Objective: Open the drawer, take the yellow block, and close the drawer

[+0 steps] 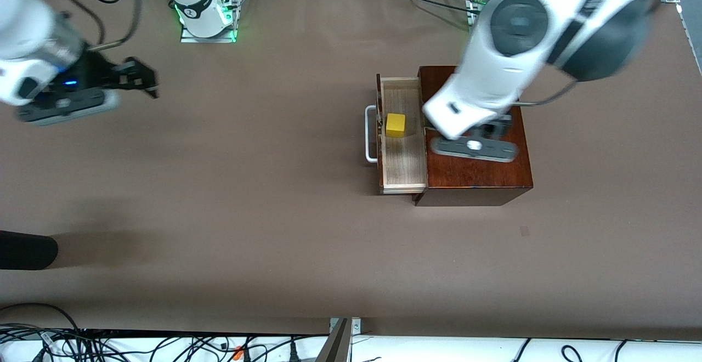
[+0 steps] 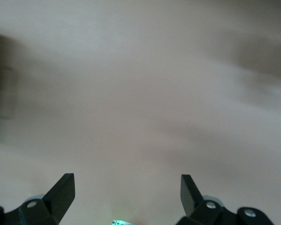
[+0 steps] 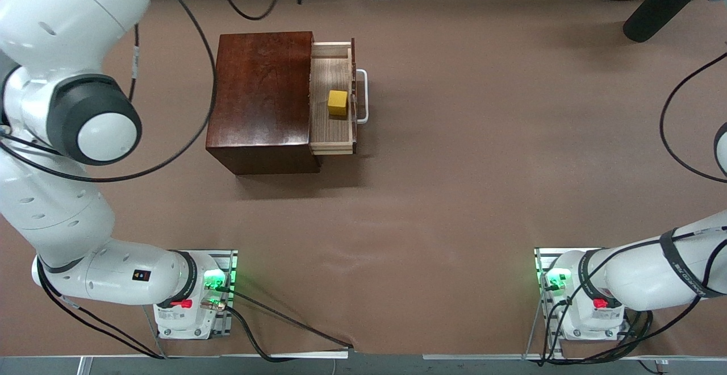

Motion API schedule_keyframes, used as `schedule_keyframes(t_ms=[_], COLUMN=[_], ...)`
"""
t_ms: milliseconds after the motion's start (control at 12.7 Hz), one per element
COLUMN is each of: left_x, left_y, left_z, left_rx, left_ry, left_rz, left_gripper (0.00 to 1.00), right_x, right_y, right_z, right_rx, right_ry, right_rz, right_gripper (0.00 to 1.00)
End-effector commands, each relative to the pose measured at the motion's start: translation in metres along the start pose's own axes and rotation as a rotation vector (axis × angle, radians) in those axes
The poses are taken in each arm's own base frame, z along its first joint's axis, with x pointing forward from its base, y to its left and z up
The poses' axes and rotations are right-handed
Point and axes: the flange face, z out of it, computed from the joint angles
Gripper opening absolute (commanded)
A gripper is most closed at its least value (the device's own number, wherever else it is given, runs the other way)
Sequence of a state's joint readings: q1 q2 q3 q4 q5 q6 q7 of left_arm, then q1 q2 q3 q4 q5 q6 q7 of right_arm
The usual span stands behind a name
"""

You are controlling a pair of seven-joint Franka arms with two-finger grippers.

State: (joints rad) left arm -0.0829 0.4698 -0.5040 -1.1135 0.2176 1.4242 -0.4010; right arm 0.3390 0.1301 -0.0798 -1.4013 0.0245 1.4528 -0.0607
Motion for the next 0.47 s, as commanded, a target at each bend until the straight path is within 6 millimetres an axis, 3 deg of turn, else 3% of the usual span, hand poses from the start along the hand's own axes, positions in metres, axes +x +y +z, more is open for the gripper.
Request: schedule_keyframes(t_ms=[0,79,236,393], left_x=[-0.023,-0.030,-0.048,-0.067], left_y=[-0.052,-0.082,-0.134,-0.173], left_z=[-0.041,-0.041,-0.054,-0.056], left_rx=[-0.076,-0.071,-0.126,-0.103], left_ry=[0.008,-0.001,0.020,0.049], left_rz=[0.051,0.038,0.015,-0.027], left_gripper=[1.00,1.00,1.00,1.00], right_x=[-0.002,-0.003,0.010,0.019], right_y=[-0.052,-0.075,-0.144,-0.203], right_z=[0.003,0.004,0.038,0.051], right_rx=[0.017,0.032,0.018,0.016], right_ry=[-0.015,-0.015,-0.056,0.009], right_rz=[-0.094,-0.133,-0.250,-0.342], right_gripper=[1.00,1.00,1.00,1.00])
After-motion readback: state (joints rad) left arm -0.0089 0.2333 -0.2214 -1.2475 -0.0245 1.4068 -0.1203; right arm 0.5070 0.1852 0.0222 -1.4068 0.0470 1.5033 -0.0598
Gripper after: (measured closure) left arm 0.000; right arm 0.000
